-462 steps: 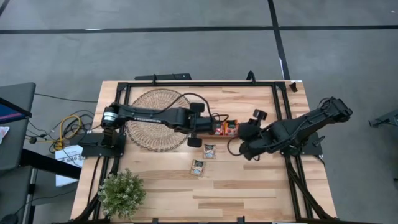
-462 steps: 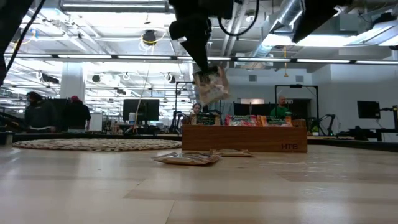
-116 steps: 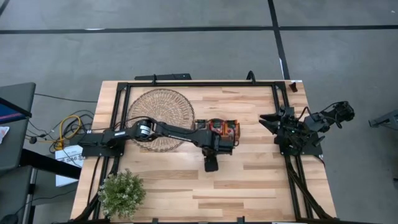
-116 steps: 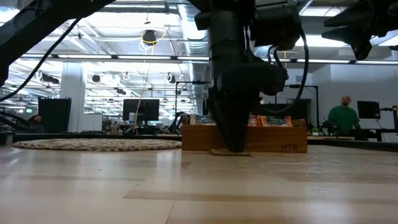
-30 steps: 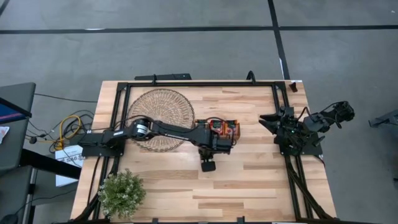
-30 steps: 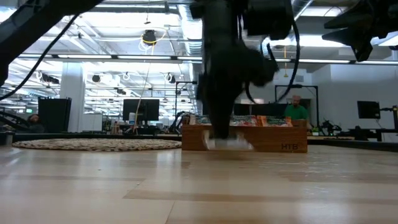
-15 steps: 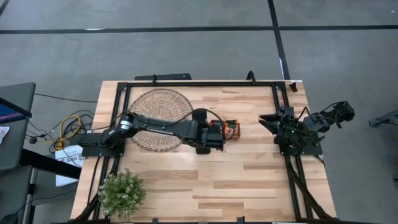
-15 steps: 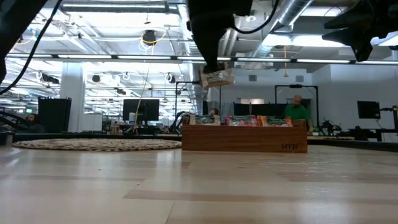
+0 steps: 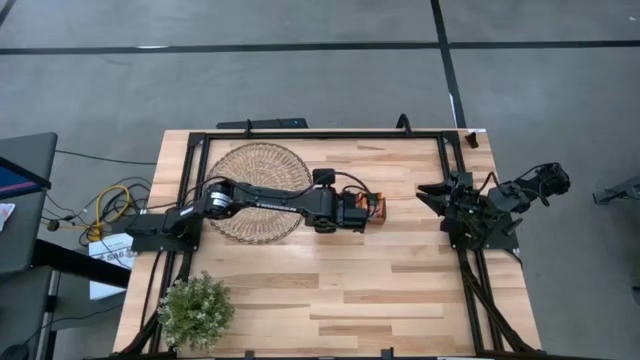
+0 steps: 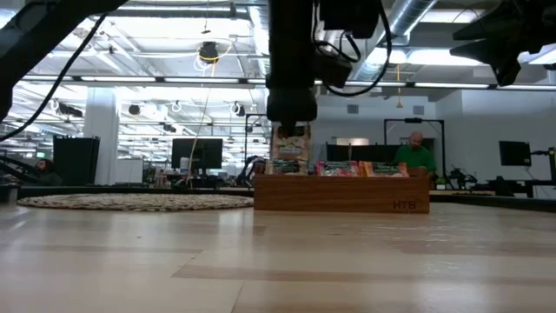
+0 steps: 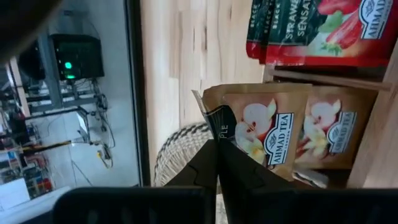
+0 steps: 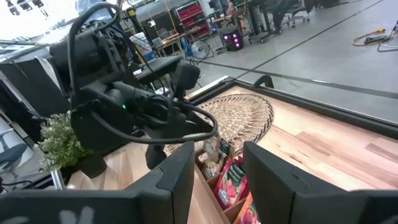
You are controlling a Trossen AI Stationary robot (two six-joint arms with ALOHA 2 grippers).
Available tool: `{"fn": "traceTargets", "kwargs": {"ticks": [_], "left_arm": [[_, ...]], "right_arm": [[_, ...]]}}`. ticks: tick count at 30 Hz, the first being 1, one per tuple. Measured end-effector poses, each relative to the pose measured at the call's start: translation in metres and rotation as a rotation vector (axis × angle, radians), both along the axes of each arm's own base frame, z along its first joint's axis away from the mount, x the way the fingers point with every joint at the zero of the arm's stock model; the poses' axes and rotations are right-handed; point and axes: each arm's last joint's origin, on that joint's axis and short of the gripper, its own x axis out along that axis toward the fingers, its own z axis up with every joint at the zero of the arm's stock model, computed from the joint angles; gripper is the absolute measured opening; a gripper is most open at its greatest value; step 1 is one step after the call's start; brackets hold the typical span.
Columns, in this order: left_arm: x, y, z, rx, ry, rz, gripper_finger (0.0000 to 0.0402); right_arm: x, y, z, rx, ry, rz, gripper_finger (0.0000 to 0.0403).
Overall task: Pick & Place Tea
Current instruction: Put the brown tea bag into the left section of the wooden organizer
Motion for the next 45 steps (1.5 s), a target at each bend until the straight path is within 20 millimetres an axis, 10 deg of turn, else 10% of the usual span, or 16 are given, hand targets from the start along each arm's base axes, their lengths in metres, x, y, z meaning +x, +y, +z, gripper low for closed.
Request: {"fn": "traceTargets", "kwargs": {"ticks": [22,45], "left_arm": [[-0.005,-0.006,-0.052,0.079,0.096,0.031,0.0],[-0.001,-0.012,-0.05,0.158,0.024,0.025,0.0]], "right_arm": [[0.0,0.0,0.0,0.0,0.0,0.003,0.0129],[0.0,0.0,0.0,0.001,-0.001,0.0,0.0129]]}}
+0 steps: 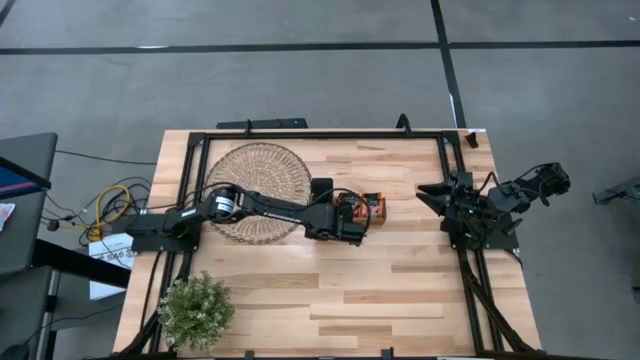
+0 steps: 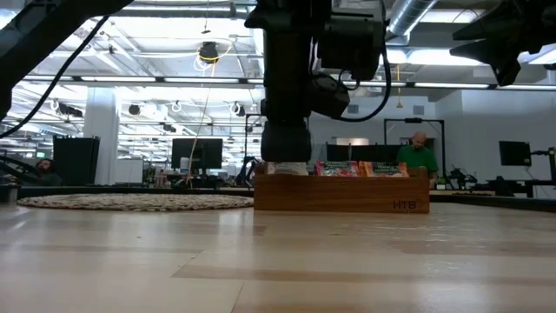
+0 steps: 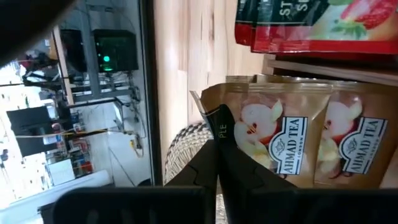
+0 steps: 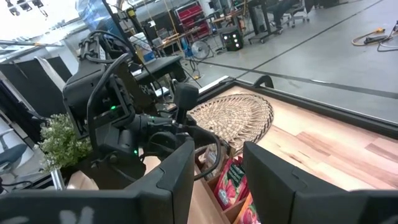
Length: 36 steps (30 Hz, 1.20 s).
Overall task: Pick & Place Tea
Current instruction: Put the brown tea bag into the left section of the wooden organizer
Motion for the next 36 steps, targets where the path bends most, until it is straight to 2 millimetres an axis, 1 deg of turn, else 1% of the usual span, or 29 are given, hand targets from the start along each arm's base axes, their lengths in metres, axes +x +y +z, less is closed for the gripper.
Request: {"fn": "traceTargets", "kwargs": {"ticks": [5,11,15,26,30,36], "left_arm": [[0.0001,-0.0028,-0.0013,-0.056,-0.02,0.016,0.0],[0.0003,-0.005,-0.0014,-0.066,-0.023,0.012,0.0],[0.0002,-0.0054,-0.0026,-0.119,-0.016,0.016,0.0],[0.0001,-0.0058,-0.0027,-0.125,-0.012,0.013,0.0002],[0.0,-0.0058,-0.0033,-0.152,-0.007,0.015,0.0018],[-0.0001,-0.0063,-0.0036,-0.18,0.01,0.003,0.0067]], "right_arm": [[0.0001,0.0001,0.0007,0.004,-0.007,0.0,0.0129],[0.0001,0.0,0.0007,0.004,-0.007,0.0,0.0129],[0.0001,0.0,0.0007,0.004,-0.007,0.0,0.0129],[0.0001,0.0,0.0007,0.004,-0.007,0.0,0.0129],[0.0001,0.0,0.0007,0.004,-0.007,0.0,0.0129],[0.0001,0.0,0.0007,0.004,-0.007,-0.001,0.0129]]}}
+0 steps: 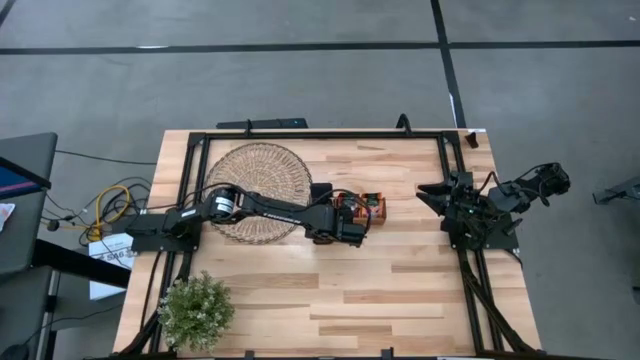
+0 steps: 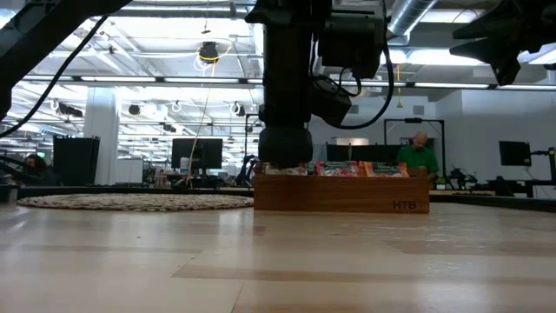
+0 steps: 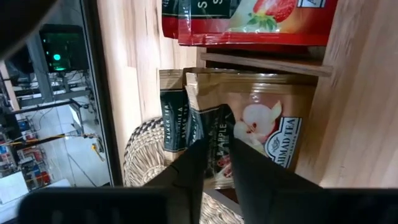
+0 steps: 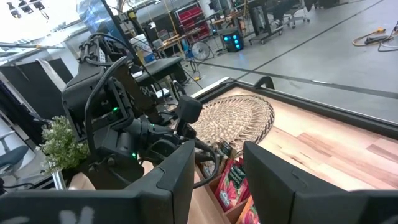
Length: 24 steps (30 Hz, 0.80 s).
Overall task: Pick & Place Tea
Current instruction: Put the brown tea bag into the left section of the wooden organizer, then return to Home Position
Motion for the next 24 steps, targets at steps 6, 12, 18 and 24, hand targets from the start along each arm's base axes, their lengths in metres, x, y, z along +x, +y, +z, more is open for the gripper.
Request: {"fn": "traceTargets", "kwargs": {"ticks": [6,12,18,24], "left_arm": [[0.0,0.0,0.0,-0.001,0.001,-0.001,0.0121],[-0.008,0.001,0.023,0.057,-0.011,-0.004,0.015],[-0.015,0.008,0.057,0.035,-0.138,0.044,0.0152],[-0.008,0.042,0.062,0.03,-0.191,0.077,0.0152]], "right_arm": [[0.0,0.0,0.0,0.0,0.0,0.0,0.0129],[0.0,0.0,0.0,0.0,0.0,0.0,0.0129],[0.0,0.0,0.0,-0.001,0.0,0.0,0.0129],[0.0,0.0,0.0,0.0,0.0,0.0,0.0129]]}}
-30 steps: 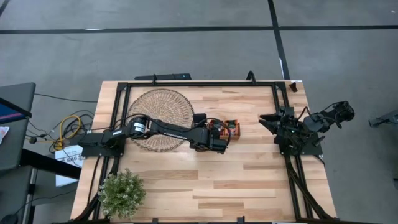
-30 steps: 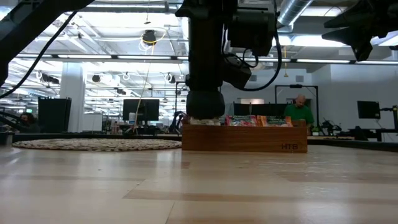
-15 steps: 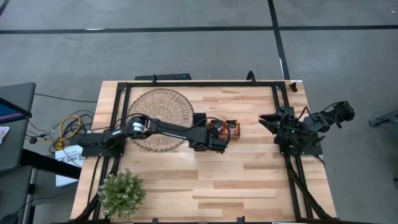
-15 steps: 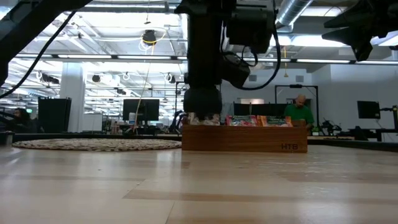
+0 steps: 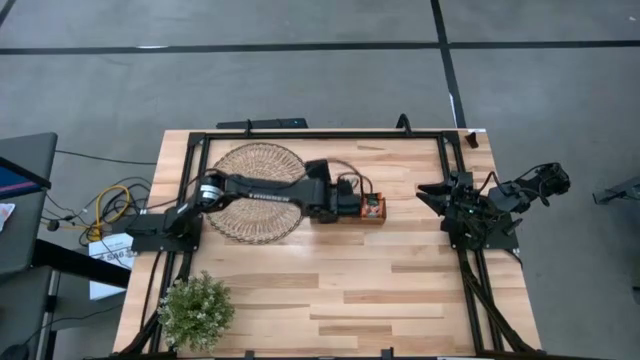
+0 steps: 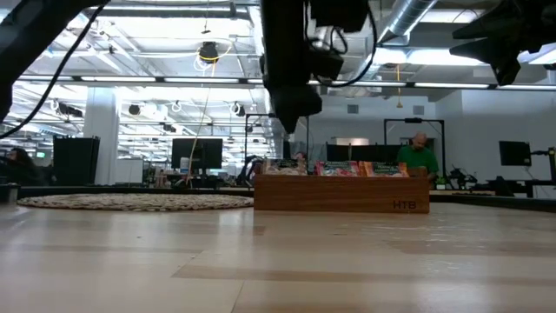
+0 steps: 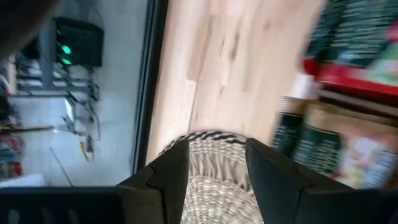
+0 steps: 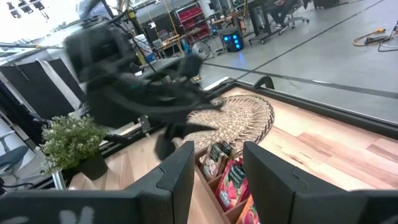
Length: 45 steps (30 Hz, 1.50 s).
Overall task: Pick & Place Tea
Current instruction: Return to Home Position
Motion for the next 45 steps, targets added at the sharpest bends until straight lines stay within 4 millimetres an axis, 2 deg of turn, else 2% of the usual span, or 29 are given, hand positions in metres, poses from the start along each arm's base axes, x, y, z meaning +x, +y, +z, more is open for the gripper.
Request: {"fn": "traceTargets", "kwargs": {"ticks": [5,9,14,23,26,30,33,37,41,43,45], "left_arm": [[-0.002,0.033,-0.001,-0.058,0.014,0.047,0.0151],[-0.008,0.044,0.011,-0.077,-0.027,0.089,0.0151],[-0.01,0.037,0.02,-0.144,-0.071,0.075,0.0151],[-0.012,0.002,0.024,-0.162,-0.048,-0.003,0.0151],[-0.021,-0.007,0.047,-0.231,-0.108,-0.039,0.0151],[-0.043,-0.01,0.099,-0.342,-0.299,-0.076,0.0151],[-0.069,-0.01,0.142,-0.394,-0.469,-0.081,0.0151],[-0.106,-0.014,0.187,-0.418,-0.614,-0.107,0.0151],[-0.139,-0.023,0.215,-0.44,-0.713,-0.134,0.0151],[-0.153,-0.029,0.221,-0.444,-0.732,-0.155,0.0151],[-0.164,-0.034,0.217,-0.454,-0.74,-0.149,0.0151]], "right_arm": [[0.0,0.0,0.0,0.0,0.0,0.0,0.0129],[0.0,0.0,0.0,0.0,0.0,0.0,0.0129],[0.0,0.0,0.0,-0.001,0.001,0.0,0.0129],[0.0,0.0,0.0,-0.001,0.002,0.0,0.0129],[0.0,0.0,0.0,-0.002,0.003,0.0,0.0129],[0.0,0.0,0.0,-0.003,0.005,0.0,0.0129],[0.0,0.0,-0.001,-0.013,0.011,0.001,0.0129],[0.0,0.0,-0.001,-0.03,0.016,0.003,0.0129],[0.0,0.0,-0.001,0.004,0.004,0.0,0.0129],[0.0,0.0,0.0,0.005,-0.001,0.008,0.0129],[0.0,0.002,0.0,0.002,0.001,0.052,0.0129]]}}
